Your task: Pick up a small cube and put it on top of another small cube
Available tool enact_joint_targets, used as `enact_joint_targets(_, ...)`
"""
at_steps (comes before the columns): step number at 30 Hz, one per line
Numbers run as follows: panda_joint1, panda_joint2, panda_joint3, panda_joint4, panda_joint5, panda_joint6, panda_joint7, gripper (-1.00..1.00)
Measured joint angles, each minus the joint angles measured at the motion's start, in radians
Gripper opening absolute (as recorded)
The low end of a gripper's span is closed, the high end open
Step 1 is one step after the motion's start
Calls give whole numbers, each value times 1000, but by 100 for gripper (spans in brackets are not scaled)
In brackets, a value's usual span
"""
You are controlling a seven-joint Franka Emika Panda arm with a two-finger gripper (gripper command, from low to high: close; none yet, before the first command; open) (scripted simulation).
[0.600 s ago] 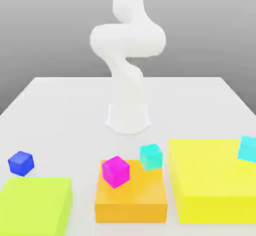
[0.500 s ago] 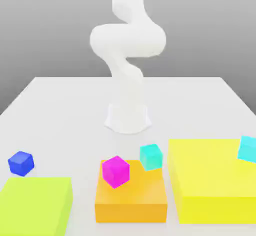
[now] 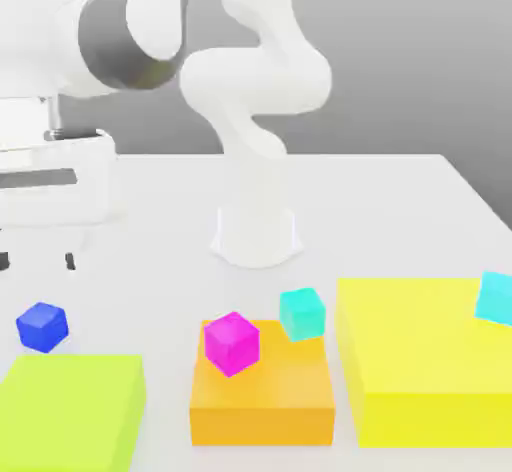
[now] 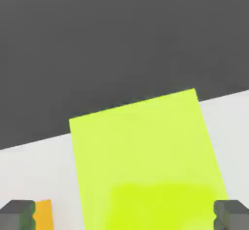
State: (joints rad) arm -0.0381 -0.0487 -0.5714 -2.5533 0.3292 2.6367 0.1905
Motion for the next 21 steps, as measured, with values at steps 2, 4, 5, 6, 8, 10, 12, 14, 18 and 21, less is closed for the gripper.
enact_joint_targets(2, -43, 69, -18, -25, 20, 34, -51, 0)
enact_joint_targets(4, -84, 132, -35, -52, 22, 72, -88, 0)
enact_joint_targets(5, -98, 161, -47, -66, 15, 92, -101, 0)
enact_joint_targets(6, -112, 189, -63, -80, 3, 113, -111, 0)
enact_joint_targets(8, -142, 240, -59, -87, 22, 148, -144, 0)
enact_joint_targets(10, -187, 286, -10, -78, 76, 178, -190, 0)
enact_joint_targets(12, -234, 333, 49, -64, 142, 207, -242, 0)
enact_joint_targets(14, -286, 380, 114, -50, 211, 236, -295, 0)
enact_joint_targets(18, -361, 442, 208, -30, 300, 276, -363, -100)
enact_joint_targets(21, -361, 442, 208, -30, 300, 274, -362, -100)
